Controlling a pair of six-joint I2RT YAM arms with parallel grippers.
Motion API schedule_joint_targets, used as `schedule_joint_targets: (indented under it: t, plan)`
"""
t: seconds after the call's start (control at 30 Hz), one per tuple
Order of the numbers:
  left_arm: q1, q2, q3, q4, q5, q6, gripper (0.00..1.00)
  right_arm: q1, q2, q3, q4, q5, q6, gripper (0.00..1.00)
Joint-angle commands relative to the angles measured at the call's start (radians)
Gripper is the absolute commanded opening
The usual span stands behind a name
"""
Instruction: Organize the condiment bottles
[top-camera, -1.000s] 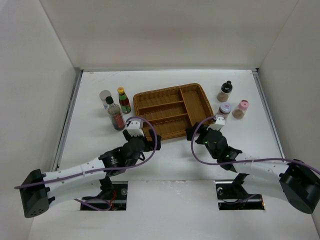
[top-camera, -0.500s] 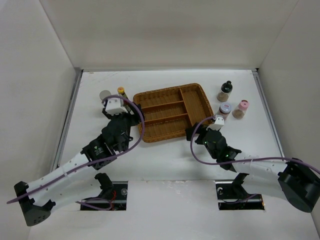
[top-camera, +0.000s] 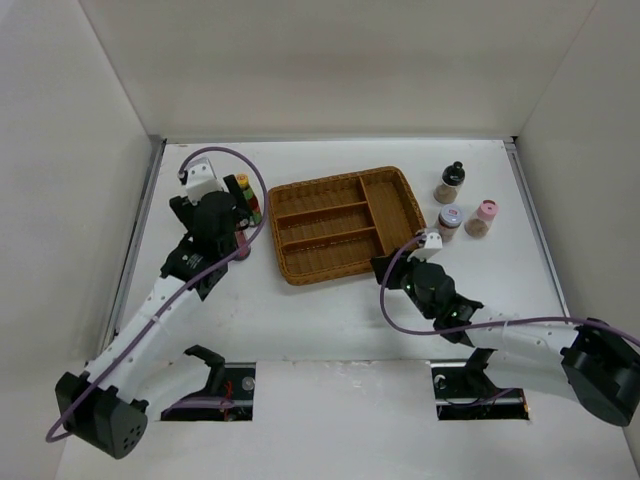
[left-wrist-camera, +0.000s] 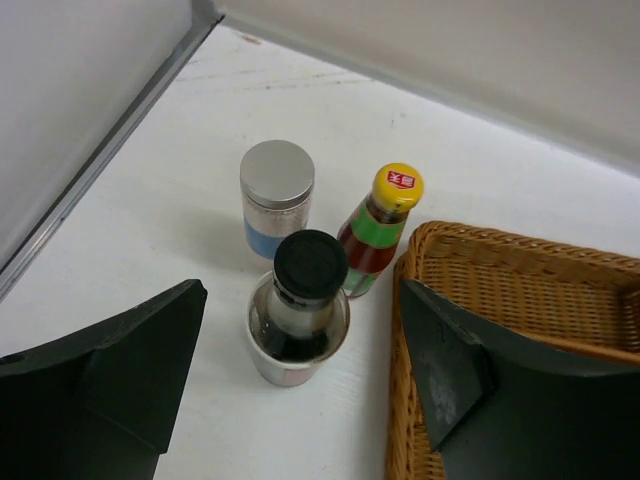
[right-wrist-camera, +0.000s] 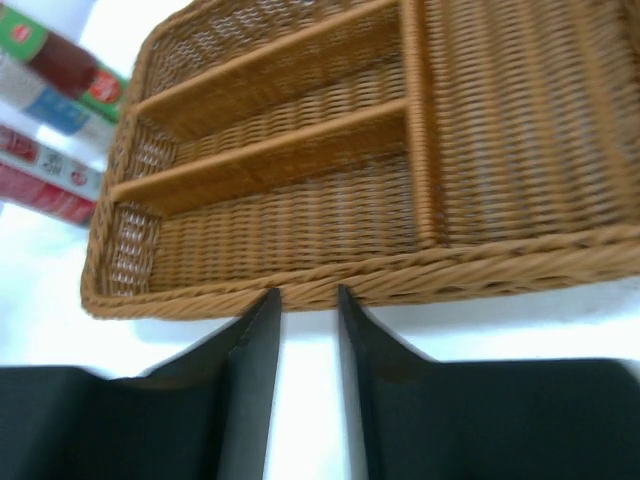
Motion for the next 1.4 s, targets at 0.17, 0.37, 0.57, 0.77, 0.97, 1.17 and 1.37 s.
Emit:
schedule_joint_targets:
  t: [0.17, 0.37, 0.57, 0.77, 0.97, 1.17, 1.37]
  plan:
    - [0.095, 0.106, 0.065, 0.044, 0.180, 0.011, 0.74, 0.039, -0.015, -0.001, 0.116, -0.033, -0.036, 0.64]
    - [0.114, 0.145, 0.069, 0.066, 0.171, 0.014, 0.57, 0.039, -0.014, -0.002, 0.116, -0.034, -0.036, 0.65]
    - [0.124, 0.153, 0.069, 0.075, 0.145, 0.031, 0.56, 0.039, -0.005, -0.002, 0.115, -0.034, -0.035, 0.65]
    - [0.124, 0.153, 0.049, 0.101, 0.134, 0.031, 0.24, 0.039, 0.001, 0.001, 0.110, -0.034, -0.036, 0.65]
    - [0.092, 0.051, 0.090, 0.091, 0.099, 0.060, 0.12, 0.035, 0.005, -0.004, 0.115, -0.034, -0.033, 0.69]
    - [-0.023, -0.001, 0.209, 0.080, 0.007, 0.149, 0.10, 0.027, -0.033, -0.020, 0.116, -0.024, -0.032, 0.92]
    - [-0.175, 0.071, 0.377, 0.092, 0.005, 0.178, 0.10, -0.008, -0.097, -0.050, 0.103, 0.015, -0.027, 1.00]
